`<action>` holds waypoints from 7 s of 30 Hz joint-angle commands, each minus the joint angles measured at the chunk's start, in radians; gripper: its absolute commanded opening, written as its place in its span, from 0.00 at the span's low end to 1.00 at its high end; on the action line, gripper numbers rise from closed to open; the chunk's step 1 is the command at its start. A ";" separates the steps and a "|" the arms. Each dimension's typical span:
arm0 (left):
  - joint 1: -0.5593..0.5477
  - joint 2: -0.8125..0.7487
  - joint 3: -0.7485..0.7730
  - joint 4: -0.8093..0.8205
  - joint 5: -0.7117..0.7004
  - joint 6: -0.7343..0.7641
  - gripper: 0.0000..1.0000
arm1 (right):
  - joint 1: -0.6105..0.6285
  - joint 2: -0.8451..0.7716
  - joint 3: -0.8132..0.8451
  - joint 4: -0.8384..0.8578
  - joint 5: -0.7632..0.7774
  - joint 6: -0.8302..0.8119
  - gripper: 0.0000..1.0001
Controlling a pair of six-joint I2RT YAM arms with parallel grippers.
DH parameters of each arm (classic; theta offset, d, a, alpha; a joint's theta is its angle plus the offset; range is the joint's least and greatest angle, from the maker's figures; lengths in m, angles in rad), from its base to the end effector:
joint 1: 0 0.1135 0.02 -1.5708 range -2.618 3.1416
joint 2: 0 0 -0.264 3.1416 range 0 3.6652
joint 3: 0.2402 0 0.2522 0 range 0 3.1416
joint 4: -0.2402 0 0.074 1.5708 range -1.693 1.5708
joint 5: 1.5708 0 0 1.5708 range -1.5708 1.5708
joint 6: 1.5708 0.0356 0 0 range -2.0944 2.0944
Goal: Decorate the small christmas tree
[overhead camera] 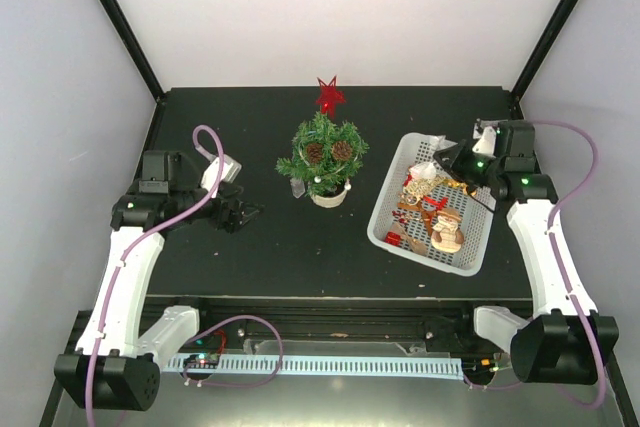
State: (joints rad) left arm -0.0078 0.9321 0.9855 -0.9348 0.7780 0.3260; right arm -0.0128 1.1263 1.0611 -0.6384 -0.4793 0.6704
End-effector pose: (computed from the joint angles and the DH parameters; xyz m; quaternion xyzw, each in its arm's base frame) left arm 0.1670 -0.0263 0.3218 0.2711 0.8375 -0.3029 0.3653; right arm 0.2355 0.0134 0.3274 0.2014 0.8640 0.3356 0.3167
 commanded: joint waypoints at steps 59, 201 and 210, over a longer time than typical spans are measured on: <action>-0.170 0.001 0.125 -0.245 0.531 0.182 0.56 | 1.013 0.209 0.164 0.617 -0.162 0.262 0.10; 0.074 0.040 0.021 0.032 0.083 -0.056 0.10 | 0.447 0.391 0.282 0.108 0.087 -0.065 0.16; 0.074 0.014 0.012 0.037 0.080 -0.059 0.11 | 0.445 0.357 0.289 0.083 0.136 -0.049 0.25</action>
State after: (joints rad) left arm 0.0578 0.9737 0.9974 -0.9176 0.8597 0.2752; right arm 0.4400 1.5249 1.3235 -0.5426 -0.3752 0.6121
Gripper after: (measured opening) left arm 0.109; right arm 0.222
